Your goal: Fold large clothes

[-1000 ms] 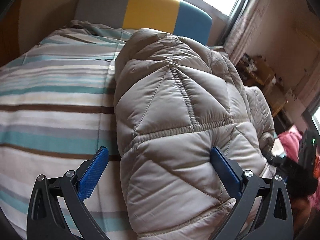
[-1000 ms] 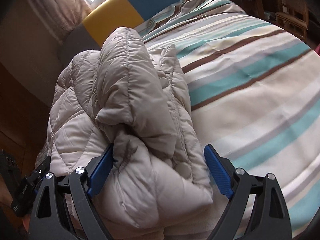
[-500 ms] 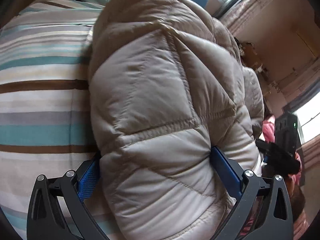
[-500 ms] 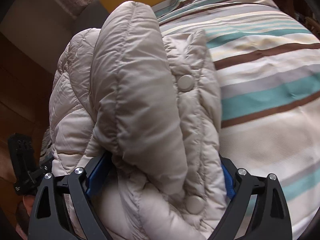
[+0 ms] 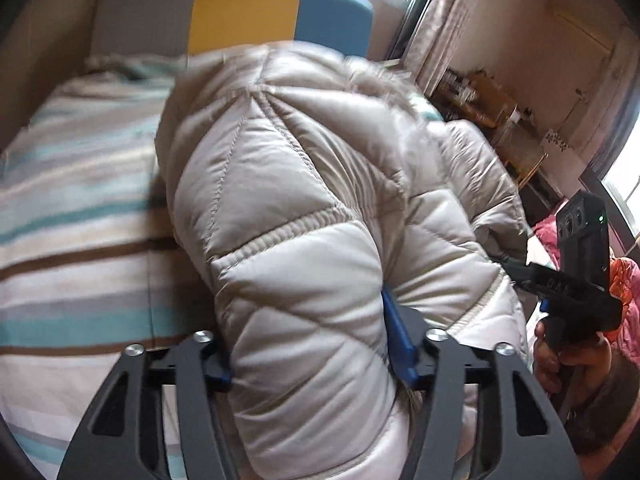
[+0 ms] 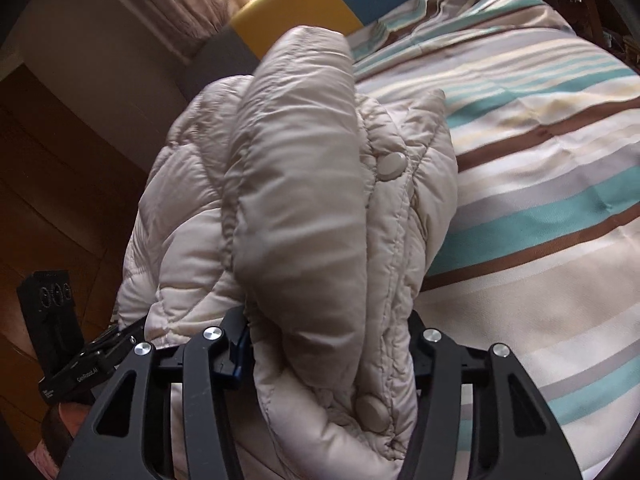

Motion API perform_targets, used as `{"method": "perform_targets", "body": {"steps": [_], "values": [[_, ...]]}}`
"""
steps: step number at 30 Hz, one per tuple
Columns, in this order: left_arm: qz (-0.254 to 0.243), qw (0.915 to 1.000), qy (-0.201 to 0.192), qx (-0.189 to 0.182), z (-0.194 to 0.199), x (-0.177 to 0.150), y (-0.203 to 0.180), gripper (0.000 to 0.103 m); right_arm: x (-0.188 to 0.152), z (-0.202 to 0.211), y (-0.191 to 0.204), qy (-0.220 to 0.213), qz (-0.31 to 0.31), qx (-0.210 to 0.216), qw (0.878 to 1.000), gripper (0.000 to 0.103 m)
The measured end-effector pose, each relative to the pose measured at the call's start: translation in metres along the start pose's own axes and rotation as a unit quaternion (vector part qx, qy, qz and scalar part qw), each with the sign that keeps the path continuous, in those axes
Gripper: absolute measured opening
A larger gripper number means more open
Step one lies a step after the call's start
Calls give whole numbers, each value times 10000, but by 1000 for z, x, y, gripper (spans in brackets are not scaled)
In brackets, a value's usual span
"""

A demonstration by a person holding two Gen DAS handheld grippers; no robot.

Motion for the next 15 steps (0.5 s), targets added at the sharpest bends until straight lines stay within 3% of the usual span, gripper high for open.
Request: {"method": "perform_targets", "body": {"steps": [9, 15], "values": [[-276, 9946, -996, -25, 48, 16, -19, 45, -14, 26, 36, -456, 145, 263, 9985, 50], [-357, 9882, -1487, 15, 81, 20, 1, 43, -25, 30, 64, -539, 415, 443, 9967, 50]]}}
Point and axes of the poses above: each gripper's, at about its wrist camera, not at the fingertips, and z roughly against the way its jaws point, y to its left, x to its top, the point moved 6 cm from there along -z, roughly the way its jaws point, and after that the axes turned 8 degrees about y, right-handed, at the moved point
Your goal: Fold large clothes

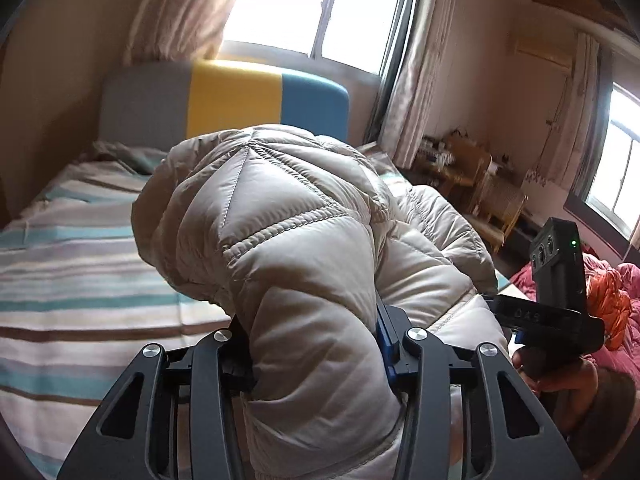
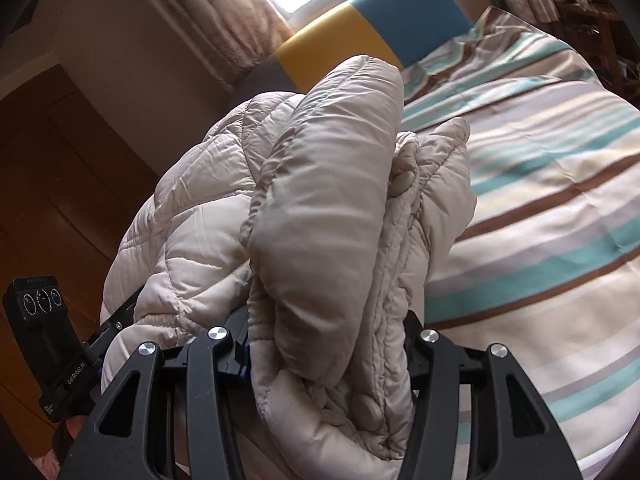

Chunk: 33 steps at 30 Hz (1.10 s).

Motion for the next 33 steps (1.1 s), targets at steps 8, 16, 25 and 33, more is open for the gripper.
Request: {"method": "perform_targets", "body": {"steps": [8, 16, 25, 33], "values": [[304, 9970, -337, 630, 56, -13, 80, 43, 14, -94, 98, 228, 540, 252, 9980, 50], [1252, 9812, -201, 1456, 105, -65, 181, 45, -21, -196, 186, 892, 1288, 244, 9874, 50], [1932, 9605, 130, 2001, 118, -129, 230, 89, -66, -214, 190, 948, 1531, -580, 9819, 67], [2013, 9557, 248, 2131, 120, -152, 224, 92, -102, -196, 174, 1051, 1328, -749, 9827, 69]]}}
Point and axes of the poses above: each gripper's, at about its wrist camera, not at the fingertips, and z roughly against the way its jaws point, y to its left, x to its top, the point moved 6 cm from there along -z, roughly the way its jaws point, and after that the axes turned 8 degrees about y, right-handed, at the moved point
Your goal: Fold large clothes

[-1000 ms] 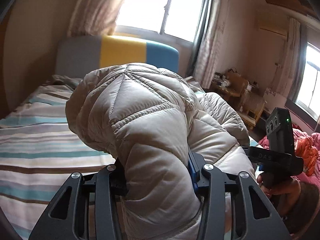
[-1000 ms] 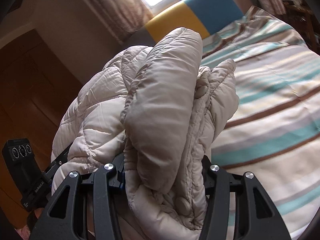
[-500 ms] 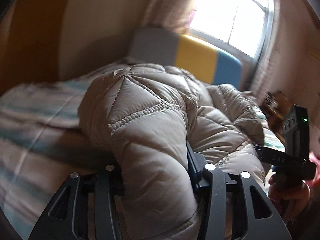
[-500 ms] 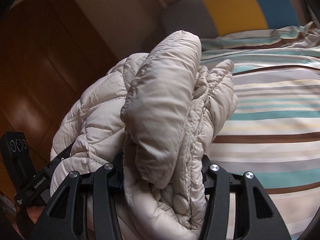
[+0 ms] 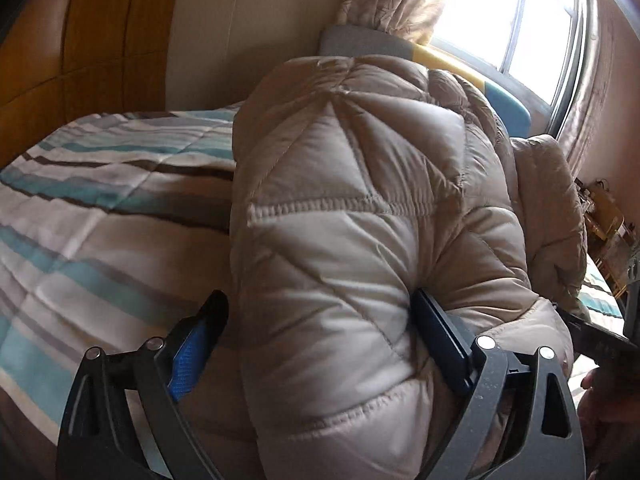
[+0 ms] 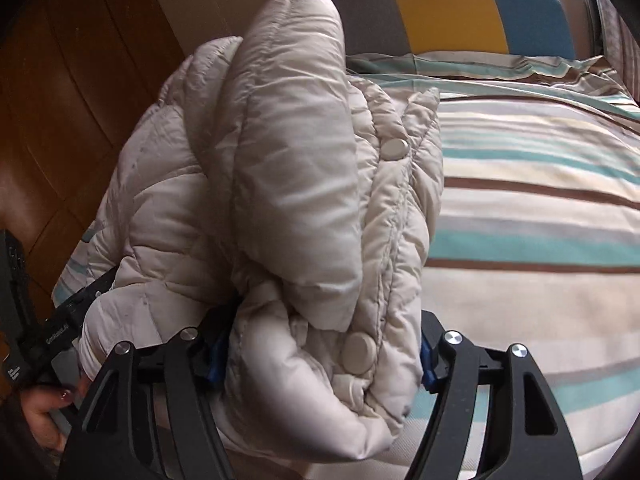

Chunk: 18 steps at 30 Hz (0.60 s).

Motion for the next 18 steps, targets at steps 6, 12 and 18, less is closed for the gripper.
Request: {"method": "perform_targets", "body": {"steps": [6, 12, 18], "values": [[248, 9995, -37, 180, 34, 17, 2, 93, 25, 53, -16, -532, -165, 11, 9984, 71], [624, 9975, -325, 114, 54, 82, -3, 96, 84, 91, 5, -1179, -18, -56, 9930, 76], [118, 9981, -214, 560, 15, 140, -41, 96, 141, 23, 63, -863, 717, -354, 9931, 34]]}}
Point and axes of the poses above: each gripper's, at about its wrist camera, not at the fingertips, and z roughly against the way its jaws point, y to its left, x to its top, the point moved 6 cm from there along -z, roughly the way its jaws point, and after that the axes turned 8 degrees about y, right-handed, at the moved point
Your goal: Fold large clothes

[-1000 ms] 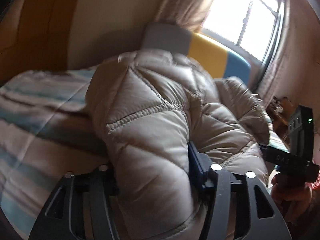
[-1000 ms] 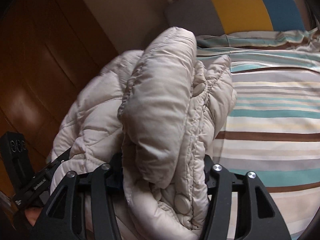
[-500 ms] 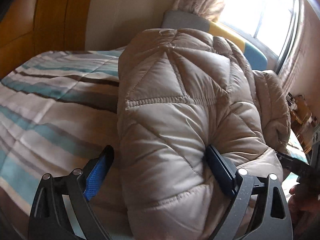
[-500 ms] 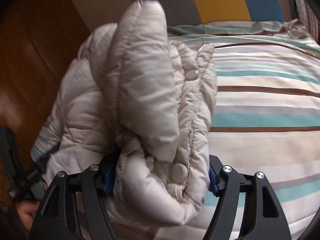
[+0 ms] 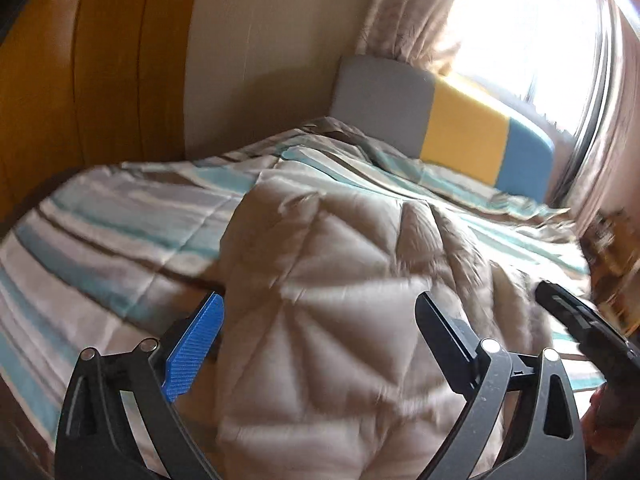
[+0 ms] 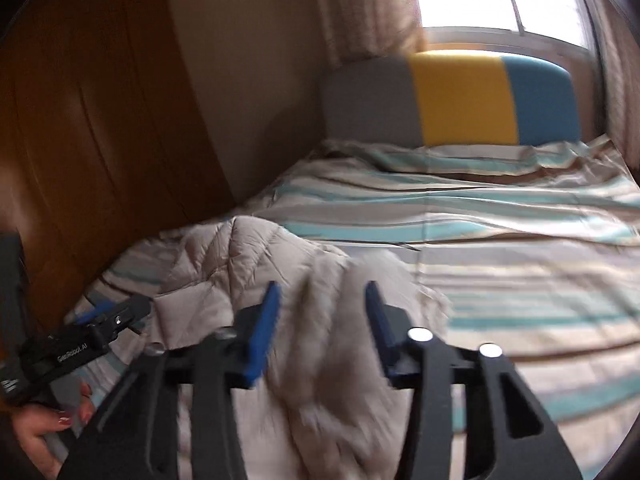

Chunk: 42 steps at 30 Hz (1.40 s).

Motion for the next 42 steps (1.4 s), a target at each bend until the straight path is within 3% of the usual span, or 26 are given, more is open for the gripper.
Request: {"method": "perform_targets", "body": {"steps": [4, 6, 9, 16, 33, 39, 42], "values": [[-459, 9980, 261, 361, -46, 9, -15, 96, -1, -52, -23, 417, -64, -599, 9973, 31], [-597, 9966, 366, 434, -67, 4, -16, 96, -16, -68, -38, 586, -162, -667, 9959, 31], [-501, 9971, 510, 248, -88, -3, -13, 98, -29, -85, -49, 564, -84, -762, 9955, 31], [-482, 9973, 490, 260, -115, -10, -9, 100, -28, -113, -58, 734, -193, -638, 9951, 31], [-479, 9965, 523, 450, -130, -14, -13, 100, -27, -133, -68, 736, -129, -748, 9944, 32], [-504, 9963, 301, 626, -108, -22, -18, 100, -30, -112, -61, 471, 96, -860, 9951, 34], [-368, 9977, 219, 533, -89, -29, -15, 100, -34, -91, -54, 276, 308, -930, 9948, 43]]}}
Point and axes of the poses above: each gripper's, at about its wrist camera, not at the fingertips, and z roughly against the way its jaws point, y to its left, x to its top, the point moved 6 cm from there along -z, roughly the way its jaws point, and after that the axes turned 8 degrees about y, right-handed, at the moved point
